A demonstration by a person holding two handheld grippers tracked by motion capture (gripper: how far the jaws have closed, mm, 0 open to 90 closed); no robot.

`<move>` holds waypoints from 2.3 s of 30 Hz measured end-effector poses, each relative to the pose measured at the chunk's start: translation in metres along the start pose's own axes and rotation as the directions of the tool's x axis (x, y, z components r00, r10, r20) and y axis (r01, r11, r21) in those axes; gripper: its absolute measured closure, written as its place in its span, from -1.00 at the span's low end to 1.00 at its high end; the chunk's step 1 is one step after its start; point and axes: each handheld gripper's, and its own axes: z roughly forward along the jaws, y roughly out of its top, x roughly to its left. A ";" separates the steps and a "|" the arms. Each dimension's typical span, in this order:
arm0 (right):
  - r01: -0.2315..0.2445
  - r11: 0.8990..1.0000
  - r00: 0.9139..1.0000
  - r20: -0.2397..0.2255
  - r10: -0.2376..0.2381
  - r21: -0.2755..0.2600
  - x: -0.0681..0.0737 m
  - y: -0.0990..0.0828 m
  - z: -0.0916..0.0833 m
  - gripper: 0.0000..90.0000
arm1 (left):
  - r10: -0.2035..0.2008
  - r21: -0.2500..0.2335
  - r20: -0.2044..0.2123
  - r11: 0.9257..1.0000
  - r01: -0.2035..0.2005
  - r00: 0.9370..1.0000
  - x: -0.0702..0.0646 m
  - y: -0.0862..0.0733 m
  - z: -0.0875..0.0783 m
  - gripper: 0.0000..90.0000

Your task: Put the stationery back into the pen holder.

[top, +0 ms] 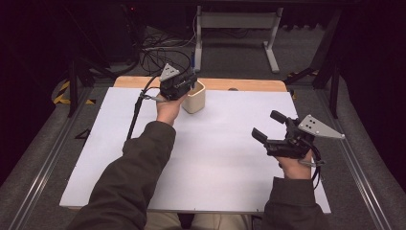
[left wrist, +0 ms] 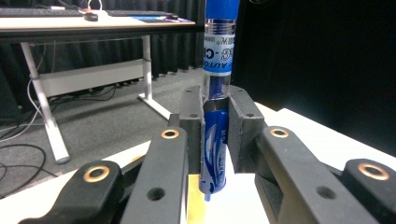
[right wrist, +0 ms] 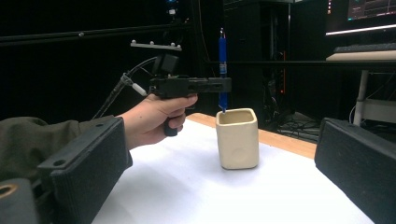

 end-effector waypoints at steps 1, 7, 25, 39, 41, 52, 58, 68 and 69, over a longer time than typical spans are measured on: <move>0.000 1.000 1.000 -0.001 0.000 -0.001 0.000 0.000 0.000 -0.93 | -0.001 0.002 -0.008 1.000 0.001 1.000 0.000 -0.001 0.002 0.75; -0.004 1.000 1.000 -0.003 0.004 -0.001 -0.001 0.000 0.000 -0.92 | -0.028 0.016 -0.038 0.999 0.029 0.999 0.004 -0.006 0.009 0.75; -0.004 1.000 1.000 -0.005 0.004 0.001 -0.002 0.000 0.000 -0.92 | -0.036 0.136 -0.092 0.990 0.048 0.995 0.007 -0.027 0.024 0.74; -0.013 1.000 1.000 -0.006 0.013 0.000 -0.003 0.000 -0.001 -0.92 | -0.078 0.184 -0.112 0.978 0.098 0.991 0.009 -0.033 0.028 0.73; -0.014 1.000 1.000 -0.006 0.014 0.000 -0.003 0.000 0.000 -0.92 | -0.081 0.188 -0.115 0.977 0.102 0.990 0.009 -0.033 0.028 0.73; -0.014 1.000 1.000 -0.006 0.014 0.002 -0.002 0.000 0.000 -0.92 | -0.098 0.211 -0.115 0.970 0.120 0.989 0.008 -0.035 0.031 0.72; -0.014 1.000 1.000 -0.006 0.015 0.005 -0.002 0.000 0.001 -0.92 | -0.109 0.209 -0.111 0.969 0.131 0.988 0.007 -0.035 0.031 0.69; -0.012 1.000 1.000 -0.009 0.012 0.010 -0.002 -0.001 0.002 -0.92 | -0.116 0.203 -0.119 0.969 0.138 0.986 0.008 -0.033 0.029 0.62; -0.011 1.000 1.000 -0.009 0.011 0.011 -0.002 -0.001 0.002 -0.92 | -0.119 0.199 -0.117 0.970 0.141 0.986 0.008 -0.033 0.029 0.59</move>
